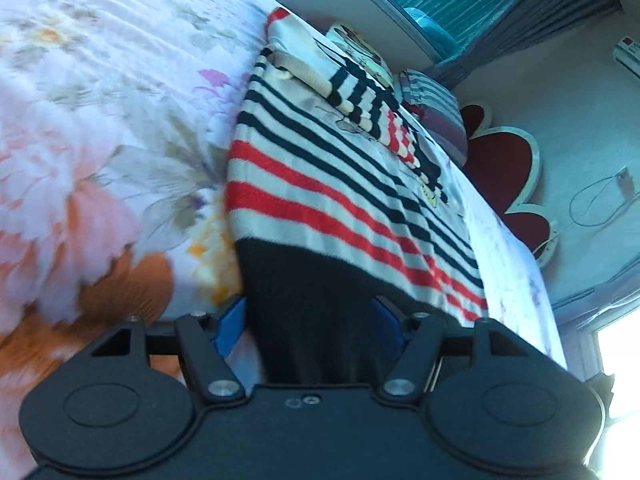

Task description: Fold small clothes

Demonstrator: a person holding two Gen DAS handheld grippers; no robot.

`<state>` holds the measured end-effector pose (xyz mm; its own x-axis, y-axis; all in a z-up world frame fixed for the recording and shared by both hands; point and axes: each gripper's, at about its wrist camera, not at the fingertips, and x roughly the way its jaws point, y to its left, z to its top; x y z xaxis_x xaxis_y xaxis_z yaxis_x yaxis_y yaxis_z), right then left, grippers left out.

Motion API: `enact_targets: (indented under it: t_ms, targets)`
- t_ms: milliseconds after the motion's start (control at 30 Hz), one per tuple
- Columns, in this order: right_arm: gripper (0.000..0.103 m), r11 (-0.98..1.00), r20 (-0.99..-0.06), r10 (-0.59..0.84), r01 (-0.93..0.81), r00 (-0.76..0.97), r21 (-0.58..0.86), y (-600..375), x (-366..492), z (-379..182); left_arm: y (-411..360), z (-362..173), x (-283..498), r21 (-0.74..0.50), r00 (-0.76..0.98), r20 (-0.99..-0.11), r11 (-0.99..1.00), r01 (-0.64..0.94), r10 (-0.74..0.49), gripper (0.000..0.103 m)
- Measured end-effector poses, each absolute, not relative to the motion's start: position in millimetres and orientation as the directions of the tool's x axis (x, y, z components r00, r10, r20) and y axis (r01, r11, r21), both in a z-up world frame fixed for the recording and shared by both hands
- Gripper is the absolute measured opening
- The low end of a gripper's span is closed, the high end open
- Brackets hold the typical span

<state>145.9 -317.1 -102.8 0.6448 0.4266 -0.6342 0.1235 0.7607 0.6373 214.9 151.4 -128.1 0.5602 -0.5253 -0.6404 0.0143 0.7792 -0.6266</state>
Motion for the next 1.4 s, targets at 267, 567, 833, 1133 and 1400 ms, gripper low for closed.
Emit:
enact_targets:
  t_ms: [267, 567, 833, 1133, 1400]
  targets:
    - [0.046, 0.702, -0.601, 0.488, 0.124, 0.633, 0.701, -321.5, 169.0, -111.5, 136.9, -130.9, 230.2, -0.644, 0.554, -0.616, 0.763, 0.055, -0.560, 0.059]
    - [0.027, 0.634, -0.568, 0.572, 0.119, 0.592, 0.764, -323.3, 157.5, -123.0, 145.2, -141.3, 215.5, -0.715, 0.557, -0.565, 0.698, 0.038, -0.609, 0.049]
    - [0.005, 0.659, -0.536, 0.577, 0.036, 0.615, 0.751, -313.6, 164.0, -103.4, 142.9, -125.9, 208.8, -0.676, 0.618, -0.544, 0.733, 0.079, -0.568, 0.007]
    - [0.005, 0.669, -0.580, 0.554, 0.095, 0.597, 0.737, -330.2, 155.7, -127.6, 160.0, -147.9, 199.8, -0.643, 0.634, -0.595, 0.765, -0.008, -0.494, 0.006]
    - [0.005, 0.633, -0.485, 0.574, 0.019, 0.660, 0.774, -327.1, 154.8, -85.2, 162.4, -122.0, 197.2, -0.691, 0.682, -0.531, 0.723, -0.004, -0.503, 0.006]
